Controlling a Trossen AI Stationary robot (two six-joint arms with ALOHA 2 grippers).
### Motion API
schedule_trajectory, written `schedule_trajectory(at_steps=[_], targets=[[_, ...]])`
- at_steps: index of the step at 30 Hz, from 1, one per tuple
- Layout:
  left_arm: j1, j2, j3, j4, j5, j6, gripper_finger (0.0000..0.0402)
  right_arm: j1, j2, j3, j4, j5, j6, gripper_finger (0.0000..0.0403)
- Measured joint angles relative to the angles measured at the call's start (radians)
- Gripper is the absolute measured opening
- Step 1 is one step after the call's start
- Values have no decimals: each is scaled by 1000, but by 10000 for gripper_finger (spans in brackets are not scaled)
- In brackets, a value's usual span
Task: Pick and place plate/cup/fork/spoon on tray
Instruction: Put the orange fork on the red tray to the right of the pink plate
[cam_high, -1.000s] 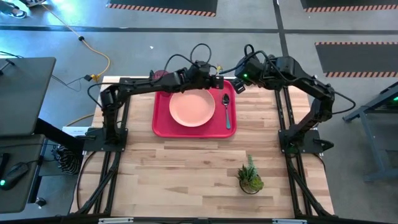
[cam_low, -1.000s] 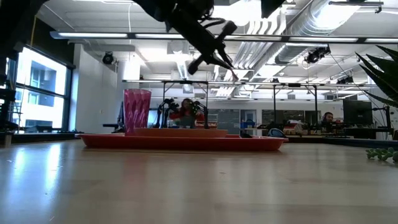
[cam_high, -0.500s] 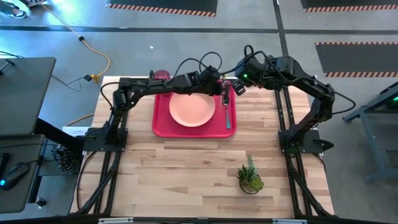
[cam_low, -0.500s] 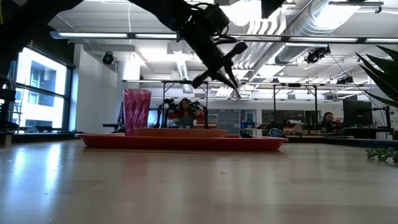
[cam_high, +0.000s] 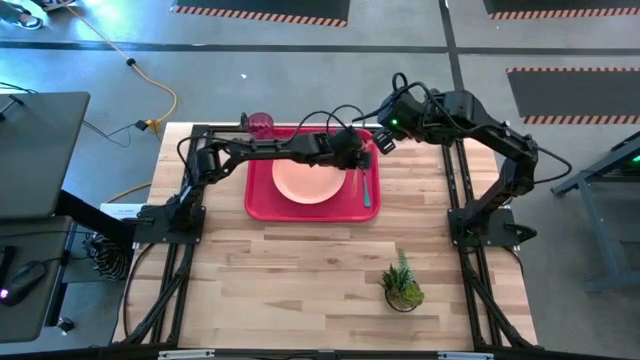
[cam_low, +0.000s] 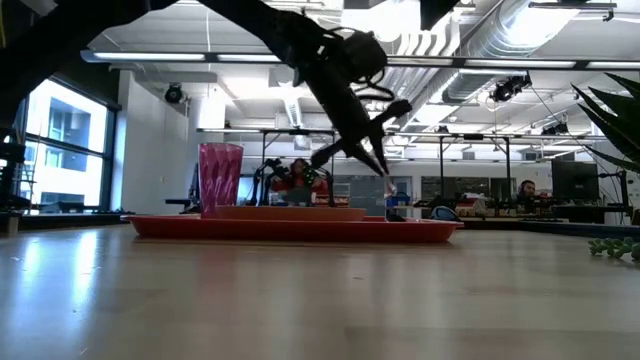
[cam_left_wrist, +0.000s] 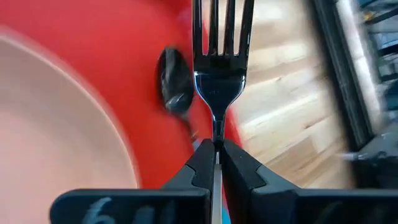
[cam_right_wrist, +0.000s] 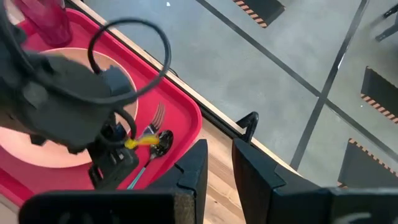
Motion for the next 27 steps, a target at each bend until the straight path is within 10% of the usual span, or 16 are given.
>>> schedule_trajectory(at_steps=[27], targets=[[3,117,-3,-10,93,-146,11,0,0,-2,0,-22,-8,67]])
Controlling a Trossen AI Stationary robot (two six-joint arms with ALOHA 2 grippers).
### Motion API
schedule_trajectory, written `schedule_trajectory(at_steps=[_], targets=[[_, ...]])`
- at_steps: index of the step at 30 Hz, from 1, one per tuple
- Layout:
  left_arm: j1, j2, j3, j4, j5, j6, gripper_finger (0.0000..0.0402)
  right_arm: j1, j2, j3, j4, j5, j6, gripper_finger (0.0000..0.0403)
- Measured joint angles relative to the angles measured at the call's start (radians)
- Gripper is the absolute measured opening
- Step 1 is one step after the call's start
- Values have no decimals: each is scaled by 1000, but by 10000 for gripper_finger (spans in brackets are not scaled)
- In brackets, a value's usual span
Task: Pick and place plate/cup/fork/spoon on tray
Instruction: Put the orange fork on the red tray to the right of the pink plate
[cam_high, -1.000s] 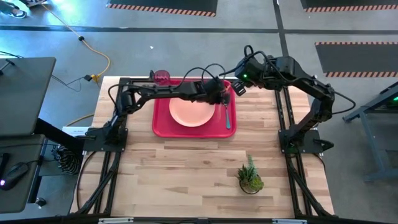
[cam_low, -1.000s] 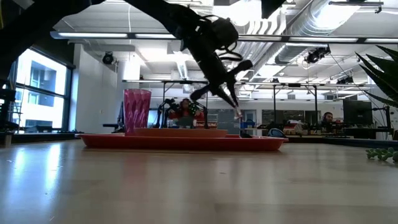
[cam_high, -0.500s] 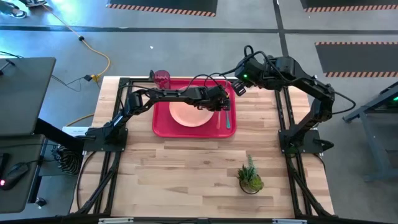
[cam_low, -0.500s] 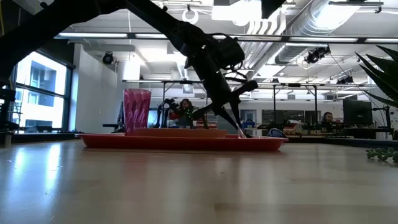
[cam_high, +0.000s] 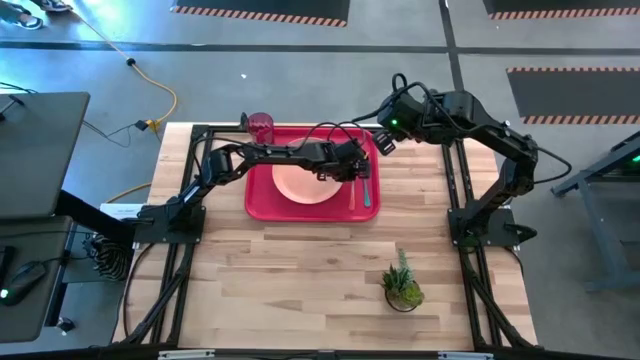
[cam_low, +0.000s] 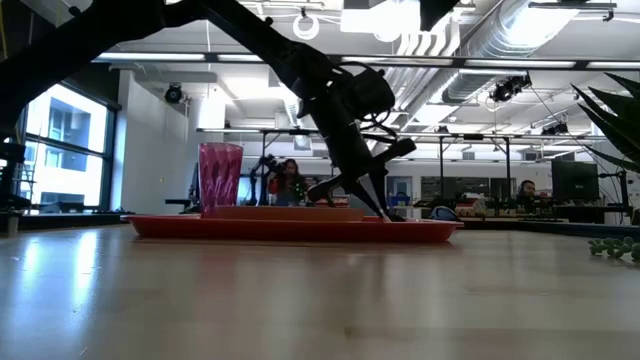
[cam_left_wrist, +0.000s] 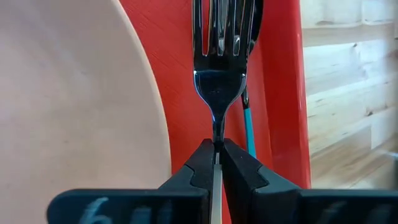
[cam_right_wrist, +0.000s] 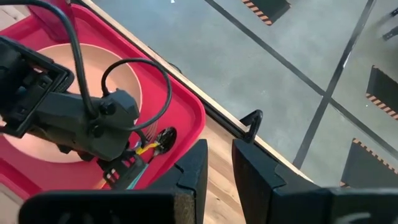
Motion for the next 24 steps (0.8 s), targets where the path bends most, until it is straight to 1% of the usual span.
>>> schedule_trajectory(at_steps=[8,16,24], targets=[[11,0,0,-23,0,-9,12,0,0,0,0,-12,0,67],[11,0,0,-26,30,13,13,0,0,0,0,-12,0,67],[23,0,0,-24,46,18,30,0,0,0,0,-16,0,67]])
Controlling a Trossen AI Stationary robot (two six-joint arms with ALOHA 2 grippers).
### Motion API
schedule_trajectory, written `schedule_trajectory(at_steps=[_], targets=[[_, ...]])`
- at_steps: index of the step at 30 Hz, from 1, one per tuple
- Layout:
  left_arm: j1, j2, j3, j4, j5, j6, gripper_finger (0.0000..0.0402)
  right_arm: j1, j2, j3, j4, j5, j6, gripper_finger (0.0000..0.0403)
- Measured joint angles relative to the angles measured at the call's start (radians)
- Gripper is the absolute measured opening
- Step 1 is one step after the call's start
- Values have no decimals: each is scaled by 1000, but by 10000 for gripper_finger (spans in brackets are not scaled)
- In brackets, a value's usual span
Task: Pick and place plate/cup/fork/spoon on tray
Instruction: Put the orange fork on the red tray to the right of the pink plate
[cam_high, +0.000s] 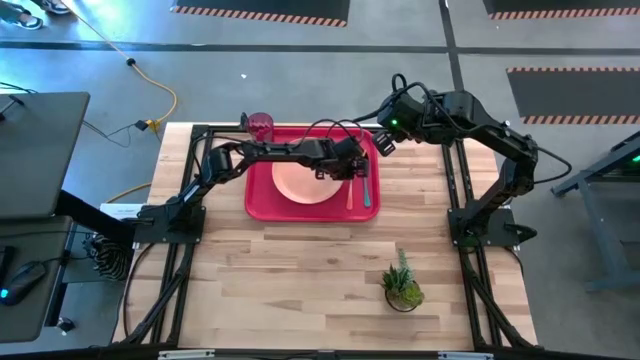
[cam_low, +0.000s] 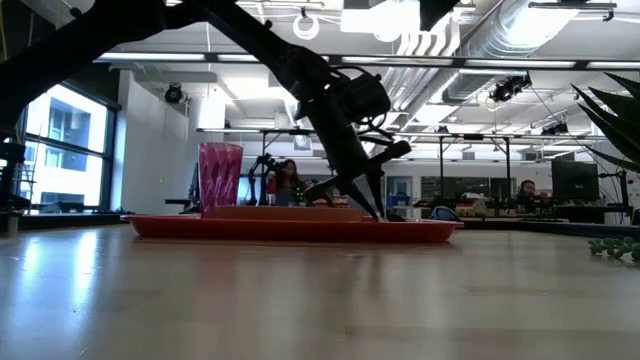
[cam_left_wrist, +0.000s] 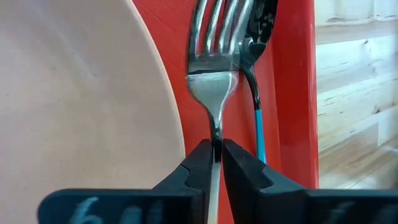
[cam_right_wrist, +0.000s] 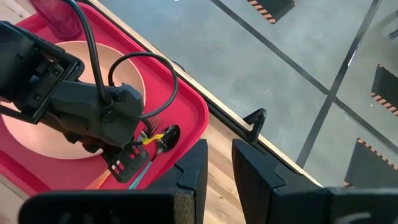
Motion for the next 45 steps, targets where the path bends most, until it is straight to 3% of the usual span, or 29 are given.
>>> schedule_trajectory(at_steps=[15,26,35,45], targets=[[7,0,0,32,20,2,35,0,0,0,0,-3,0,67],[22,-29,-1,31,123,166,35,2,0,0,0,-56,8,67],[40,-185,-1,-57,124,395,35,2,0,-1,0,-157,2,67],[32,-450,-4,-229,16,668,35,10,0,-1,0,-229,85,67]])
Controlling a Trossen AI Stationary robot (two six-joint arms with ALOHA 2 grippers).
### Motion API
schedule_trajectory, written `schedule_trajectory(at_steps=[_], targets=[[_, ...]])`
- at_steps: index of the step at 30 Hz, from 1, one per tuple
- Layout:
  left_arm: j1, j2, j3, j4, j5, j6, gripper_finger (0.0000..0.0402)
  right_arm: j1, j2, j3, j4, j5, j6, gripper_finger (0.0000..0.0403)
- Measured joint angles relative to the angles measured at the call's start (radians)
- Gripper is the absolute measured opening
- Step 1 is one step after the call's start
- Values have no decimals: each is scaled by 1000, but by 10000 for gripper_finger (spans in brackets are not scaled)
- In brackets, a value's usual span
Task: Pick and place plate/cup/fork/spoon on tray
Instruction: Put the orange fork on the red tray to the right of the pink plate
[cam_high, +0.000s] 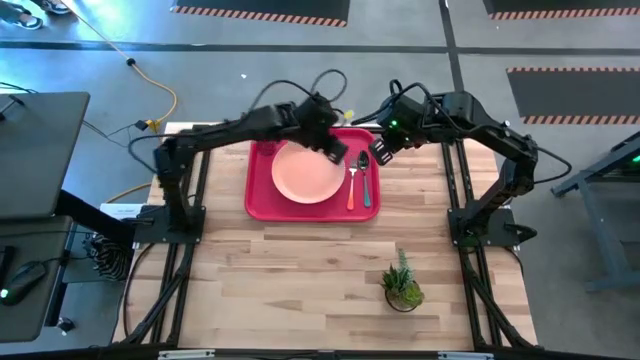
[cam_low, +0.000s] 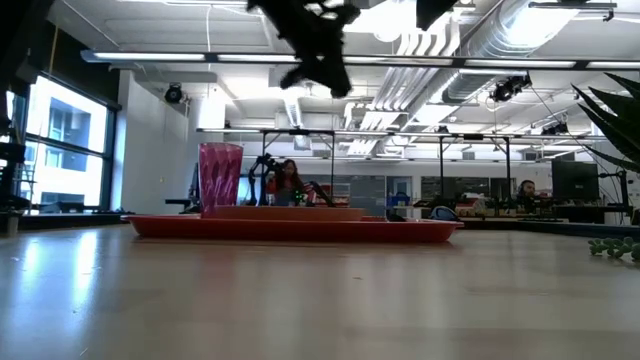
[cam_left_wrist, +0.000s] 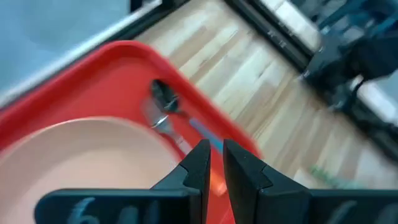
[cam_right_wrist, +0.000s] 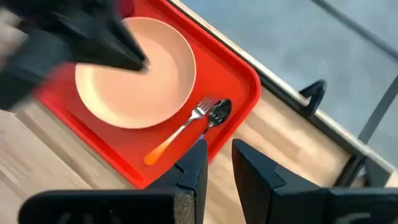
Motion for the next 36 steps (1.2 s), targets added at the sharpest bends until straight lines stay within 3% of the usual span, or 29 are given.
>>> schedule_trajectory(at_steps=[5,10,20,29,36], targets=[[0,-164,-99,-67,-19,83,35,22,0,0,1,-3,121,67],[6,-351,-264,-36,-84,129,35,49,0,0,0,-6,222,67],[27,-641,-536,46,-90,205,35,128,17,-14,3,-15,408,67],[41,-821,-737,69,-81,213,35,176,26,-202,99,-104,587,67],[63,-924,-854,115,-13,180,35,184,24,-383,336,-161,633,67]])
